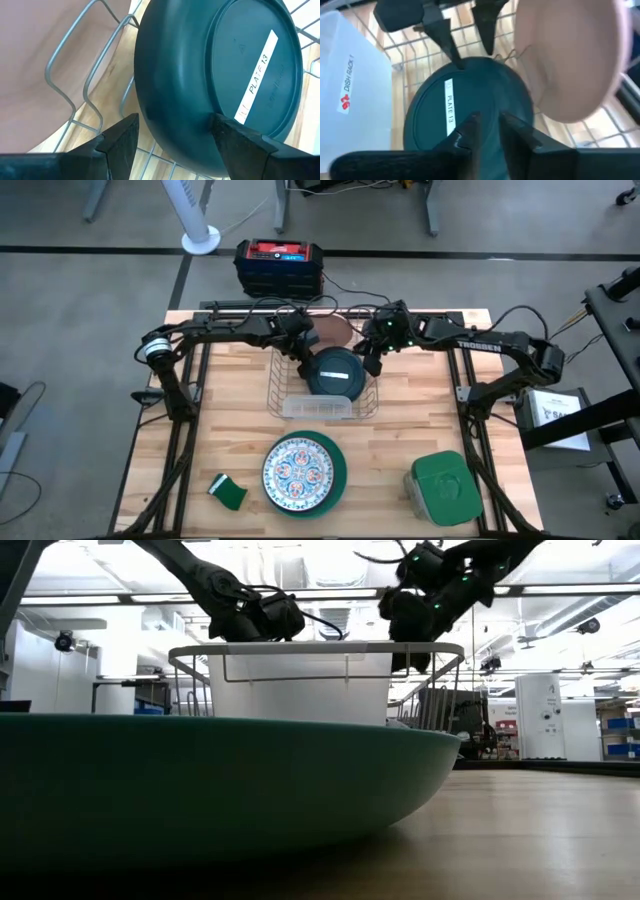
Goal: Sort dishes
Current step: Put the dark green plate in the dishwasher rack
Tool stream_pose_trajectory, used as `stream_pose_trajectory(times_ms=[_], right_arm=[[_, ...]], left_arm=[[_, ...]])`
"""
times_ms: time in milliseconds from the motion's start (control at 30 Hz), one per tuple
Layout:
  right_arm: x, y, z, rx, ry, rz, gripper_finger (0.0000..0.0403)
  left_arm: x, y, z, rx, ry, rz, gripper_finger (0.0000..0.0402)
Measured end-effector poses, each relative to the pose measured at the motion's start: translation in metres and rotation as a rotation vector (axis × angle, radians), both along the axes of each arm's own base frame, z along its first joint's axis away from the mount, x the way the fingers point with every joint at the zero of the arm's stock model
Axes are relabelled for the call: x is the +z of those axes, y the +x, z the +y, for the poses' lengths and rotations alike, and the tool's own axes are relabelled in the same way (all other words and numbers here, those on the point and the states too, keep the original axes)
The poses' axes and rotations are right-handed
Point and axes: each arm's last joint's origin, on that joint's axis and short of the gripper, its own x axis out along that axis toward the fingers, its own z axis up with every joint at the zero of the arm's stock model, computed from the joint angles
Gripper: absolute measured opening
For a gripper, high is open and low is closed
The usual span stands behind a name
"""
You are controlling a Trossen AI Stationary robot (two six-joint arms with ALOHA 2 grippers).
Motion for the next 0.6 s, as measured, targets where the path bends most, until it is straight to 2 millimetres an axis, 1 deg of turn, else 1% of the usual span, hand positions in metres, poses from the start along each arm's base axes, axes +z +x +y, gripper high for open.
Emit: stream_pose_trajectory(times_ms=[133,267,433,467,600], right_arm=[[-0.01,0.014,-0.008,0.064,-0.022,0.112,0.0112],[-0.016,0.026,-0.016,0.152,-0.055,0.225,0.0147],[-0.02,0.032,-0.02,0.228,-0.094,0.293,0.0187],[-0.019,0.032,-0.021,0.221,-0.099,0.3,0.0193],[-0.014,0.031,-0.027,0.104,-0.086,0.31,0.022]], left_arm=[[0.0,0.0,0.0,0.003,0.0,0.0,0.0239],[0.0,0.0,0.0,0.016,-0.006,0.001,0.0239],[0.0,0.0,-0.001,0.02,-0.007,0.002,0.0239],[-0.001,0.001,-0.002,0.019,-0.006,0.002,0.0239],[-0.002,0.001,-0.003,0.018,-0.004,0.001,0.0239]])
